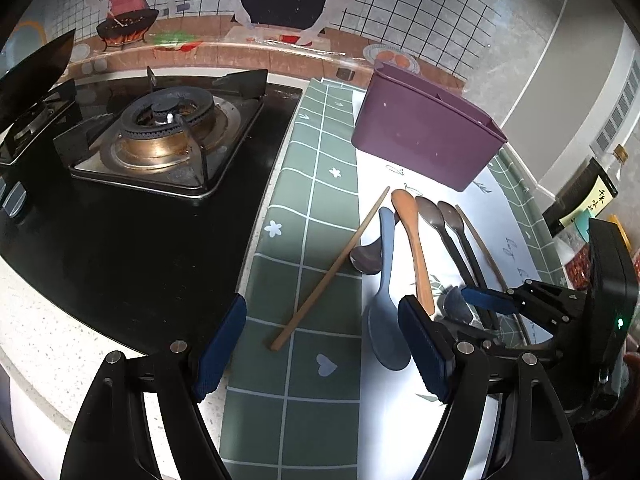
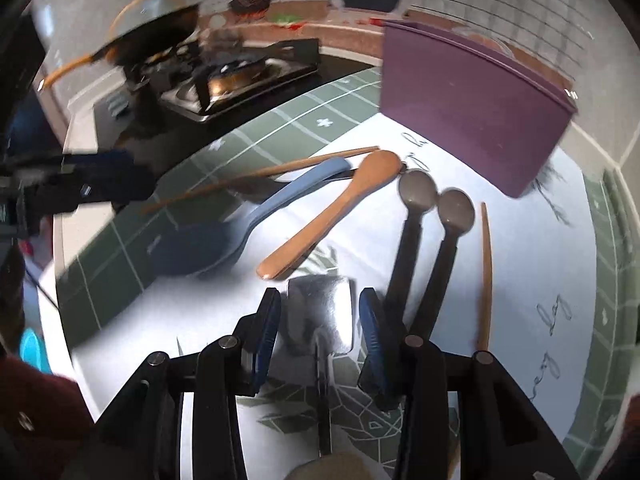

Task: Organize utensils
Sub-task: 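Lift the grey turner with the right gripper while the left grasps the blue paddle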

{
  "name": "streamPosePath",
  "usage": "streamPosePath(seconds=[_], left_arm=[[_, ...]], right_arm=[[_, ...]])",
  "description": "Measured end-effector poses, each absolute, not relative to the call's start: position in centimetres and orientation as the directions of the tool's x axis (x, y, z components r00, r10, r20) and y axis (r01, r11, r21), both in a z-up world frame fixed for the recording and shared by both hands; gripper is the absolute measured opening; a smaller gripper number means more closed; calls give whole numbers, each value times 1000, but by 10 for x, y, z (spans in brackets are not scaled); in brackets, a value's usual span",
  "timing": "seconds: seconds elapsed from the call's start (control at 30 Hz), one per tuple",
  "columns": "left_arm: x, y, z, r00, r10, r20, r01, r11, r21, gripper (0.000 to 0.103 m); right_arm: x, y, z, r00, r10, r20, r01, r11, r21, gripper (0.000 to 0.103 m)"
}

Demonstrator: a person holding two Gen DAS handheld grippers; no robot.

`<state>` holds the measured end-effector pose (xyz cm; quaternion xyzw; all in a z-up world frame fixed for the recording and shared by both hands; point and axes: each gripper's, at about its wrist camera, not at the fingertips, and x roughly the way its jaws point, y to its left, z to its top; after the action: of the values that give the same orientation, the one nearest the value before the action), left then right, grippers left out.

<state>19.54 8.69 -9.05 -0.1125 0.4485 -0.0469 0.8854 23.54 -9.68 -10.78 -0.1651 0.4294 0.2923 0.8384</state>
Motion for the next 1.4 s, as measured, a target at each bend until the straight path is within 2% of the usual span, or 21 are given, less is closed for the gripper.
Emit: streamPosePath(seconds=[0.1,0.13,0.3,0.43,0.47,0.57,0.77,0.9,1.07,1.17,1.4], left_arm=[[197,87,-92,586,-183,-789,-19,971,-239,78],[198,86,-92,579,-185,-794,-20,971,-240,78],[203,75,-98,519,-202,-830,9,973,-231,78],[196,52,-96,538,-183,-823,82,983,-165,77],[195,48,-95,550,-173,-817,88,985,-150,76],[194,35,-97,555,-193,-809,109,981,-160,62],[198,17,-112,552,-164,-817,141,985,-102,58],[205,7,-119,543,-121,-831,139,989,-54,46],[206,9,-124,542,-94,-835,107,993,-42,44],[207,12,-124,548,-77,-833,86,996,-35,35],[202,21,-114,573,-116,-811,84,993,-82,35]], right_arm=[[238,-100,-108,444,365,-819,-635,773,0,36],[239,-101,-108,448,359,-819,-629,777,-4,29],[239,-117,-100,493,338,-802,-567,824,-1,29],[237,-152,-82,552,334,-764,-458,887,57,29],[236,-161,-78,565,328,-757,-430,900,69,29],[235,-182,-72,587,310,-748,-358,928,104,29],[231,-202,-68,597,289,-748,-293,947,132,29],[226,-203,-67,602,302,-739,-297,944,144,29],[223,-203,-67,601,310,-736,-297,942,155,29],[221,-204,-68,603,305,-737,-293,944,151,29],[215,-206,-64,615,305,-727,-301,943,141,29]])
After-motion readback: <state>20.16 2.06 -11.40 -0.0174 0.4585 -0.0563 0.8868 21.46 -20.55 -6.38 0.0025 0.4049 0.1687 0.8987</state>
